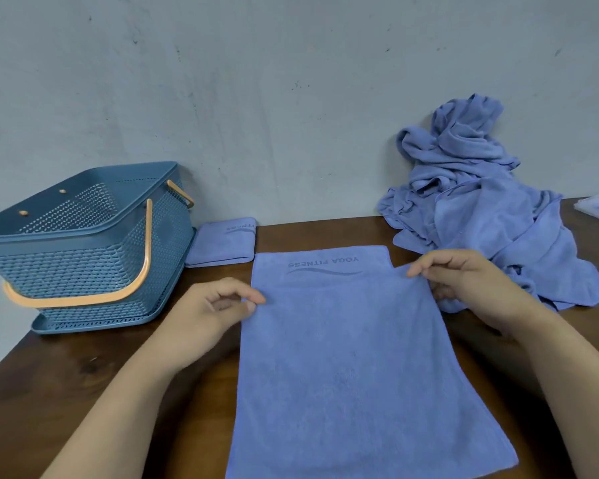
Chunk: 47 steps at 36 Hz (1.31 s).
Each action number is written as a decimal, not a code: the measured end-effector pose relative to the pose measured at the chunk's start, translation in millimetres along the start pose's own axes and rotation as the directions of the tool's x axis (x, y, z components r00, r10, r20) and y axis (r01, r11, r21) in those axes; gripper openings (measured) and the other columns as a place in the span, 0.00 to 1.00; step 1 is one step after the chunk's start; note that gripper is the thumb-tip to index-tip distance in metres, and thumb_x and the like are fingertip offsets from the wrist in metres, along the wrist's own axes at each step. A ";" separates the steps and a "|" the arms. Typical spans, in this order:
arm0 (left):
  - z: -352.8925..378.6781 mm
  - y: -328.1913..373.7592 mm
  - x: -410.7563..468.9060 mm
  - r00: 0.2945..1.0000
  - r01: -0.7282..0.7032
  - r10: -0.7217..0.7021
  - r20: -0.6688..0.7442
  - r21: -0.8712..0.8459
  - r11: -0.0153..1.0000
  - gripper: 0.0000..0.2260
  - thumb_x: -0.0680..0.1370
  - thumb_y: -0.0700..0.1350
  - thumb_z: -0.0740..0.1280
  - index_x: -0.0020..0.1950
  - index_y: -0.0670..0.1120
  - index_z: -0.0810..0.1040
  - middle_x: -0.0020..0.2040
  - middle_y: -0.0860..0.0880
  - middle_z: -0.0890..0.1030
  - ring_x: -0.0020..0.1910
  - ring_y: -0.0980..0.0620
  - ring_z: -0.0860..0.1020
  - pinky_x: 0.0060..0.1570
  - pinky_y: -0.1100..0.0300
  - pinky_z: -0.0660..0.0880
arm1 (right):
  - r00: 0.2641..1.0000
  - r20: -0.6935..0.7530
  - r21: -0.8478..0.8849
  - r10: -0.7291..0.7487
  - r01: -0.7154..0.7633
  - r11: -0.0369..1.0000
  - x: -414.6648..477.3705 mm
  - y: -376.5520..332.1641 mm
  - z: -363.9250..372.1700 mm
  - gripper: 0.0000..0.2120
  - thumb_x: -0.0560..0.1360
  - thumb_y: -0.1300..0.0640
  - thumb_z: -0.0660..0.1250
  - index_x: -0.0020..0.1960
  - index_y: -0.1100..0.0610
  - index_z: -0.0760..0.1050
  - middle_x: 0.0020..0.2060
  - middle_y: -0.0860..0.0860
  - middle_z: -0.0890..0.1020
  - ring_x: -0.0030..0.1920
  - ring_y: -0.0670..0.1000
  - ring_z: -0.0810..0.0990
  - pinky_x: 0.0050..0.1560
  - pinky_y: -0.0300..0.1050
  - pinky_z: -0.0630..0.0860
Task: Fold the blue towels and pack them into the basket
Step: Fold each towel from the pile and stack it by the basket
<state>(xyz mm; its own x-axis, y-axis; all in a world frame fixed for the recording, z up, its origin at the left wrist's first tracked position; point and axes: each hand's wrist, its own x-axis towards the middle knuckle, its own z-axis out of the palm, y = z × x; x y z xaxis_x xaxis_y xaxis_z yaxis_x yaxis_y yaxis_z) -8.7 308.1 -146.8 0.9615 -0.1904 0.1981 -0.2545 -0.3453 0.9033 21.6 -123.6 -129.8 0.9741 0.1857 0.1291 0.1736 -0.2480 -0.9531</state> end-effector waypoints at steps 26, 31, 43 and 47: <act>59.6 -45.4 86.5 0.975 0.133 0.041 -0.219 0.720 0.681 0.14 0.86 0.52 0.62 0.70 0.55 0.79 0.67 0.50 0.77 0.64 0.46 0.73 0.63 0.50 0.70 | 0.978 -0.185 -0.677 -0.101 -0.052 0.734 83.2 46.6 66.6 0.10 0.82 0.56 0.68 0.61 0.57 0.81 0.60 0.54 0.80 0.63 0.57 0.75 0.65 0.49 0.72; 64.0 -37.3 63.0 0.978 0.134 0.025 -0.207 0.715 0.686 0.14 0.87 0.53 0.61 0.71 0.55 0.78 0.69 0.52 0.76 0.65 0.47 0.72 0.64 0.51 0.70 | 0.974 -0.189 -0.745 -0.122 -0.062 0.664 55.7 43.5 71.5 0.10 0.83 0.56 0.65 0.62 0.56 0.79 0.61 0.54 0.79 0.60 0.57 0.73 0.62 0.52 0.73; 59.6 -25.3 9.7 0.977 0.157 -0.014 -0.213 0.673 0.723 0.17 0.84 0.55 0.64 0.73 0.55 0.75 0.69 0.58 0.75 0.67 0.53 0.72 0.66 0.55 0.68 | 0.956 -0.280 -0.536 -0.088 -0.080 0.840 22.1 43.2 61.4 0.13 0.81 0.64 0.65 0.61 0.52 0.82 0.54 0.46 0.82 0.48 0.43 0.79 0.46 0.31 0.71; 50.9 -18.8 16.9 0.954 0.073 0.093 -0.286 0.522 0.850 0.11 0.83 0.48 0.67 0.65 0.55 0.82 0.58 0.60 0.80 0.56 0.57 0.76 0.60 0.55 0.75 | 0.931 -0.354 -0.453 -0.087 -0.090 0.887 27.9 42.1 52.5 0.14 0.80 0.66 0.64 0.53 0.49 0.83 0.35 0.39 0.80 0.33 0.41 0.77 0.34 0.29 0.71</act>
<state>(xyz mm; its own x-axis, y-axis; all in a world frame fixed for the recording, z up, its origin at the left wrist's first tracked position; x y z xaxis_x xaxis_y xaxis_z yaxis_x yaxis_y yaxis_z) 7.0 264.6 -179.8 0.9230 0.0487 0.3816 -0.1999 -0.7868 0.5839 48.5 -79.0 -180.7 0.9431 -0.1425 0.3003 0.1324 -0.6677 -0.7326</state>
